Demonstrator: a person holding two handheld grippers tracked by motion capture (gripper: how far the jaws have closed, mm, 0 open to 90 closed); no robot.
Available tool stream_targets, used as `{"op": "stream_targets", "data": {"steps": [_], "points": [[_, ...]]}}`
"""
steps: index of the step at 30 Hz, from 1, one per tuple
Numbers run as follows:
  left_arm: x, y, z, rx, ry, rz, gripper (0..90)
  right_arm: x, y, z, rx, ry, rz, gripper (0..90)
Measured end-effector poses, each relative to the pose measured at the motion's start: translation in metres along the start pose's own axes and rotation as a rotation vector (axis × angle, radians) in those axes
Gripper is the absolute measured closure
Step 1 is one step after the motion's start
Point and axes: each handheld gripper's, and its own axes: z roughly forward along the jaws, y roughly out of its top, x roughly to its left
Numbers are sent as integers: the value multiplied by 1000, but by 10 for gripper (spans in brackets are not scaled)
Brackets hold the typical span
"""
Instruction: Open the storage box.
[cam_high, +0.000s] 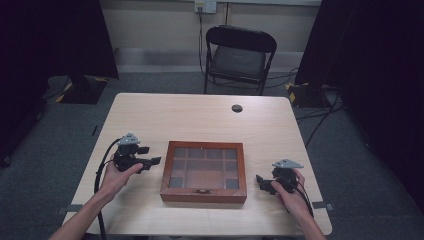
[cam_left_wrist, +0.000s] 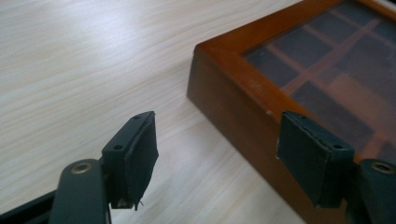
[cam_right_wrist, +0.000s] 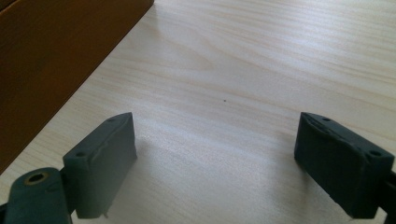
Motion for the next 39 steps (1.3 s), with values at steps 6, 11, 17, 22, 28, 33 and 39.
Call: {"op": "stream_targets", "data": {"steps": [6,11,17,22,28,33,39], "points": [[-9,5,-4,-19,-17,26,298,0,0,0,0,0,0,120],[-14,8,-8,-27,-44,33,319,0,0,0,0,0,0,120],[-27,13,-10,-44,-97,44,337,0,0,0,0,0,0,120],[-37,16,-9,-52,-151,48,358,0,0,0,-1,2,-2,119],[-49,19,-8,-55,-174,85,377,0,0,0,0,2,-2,119],[-58,21,-5,-59,-204,107,410,0,0,0,0,2,-2,119],[-78,25,-1,-54,-250,126,416,-1,0,0,1,4,-5,117]]}}
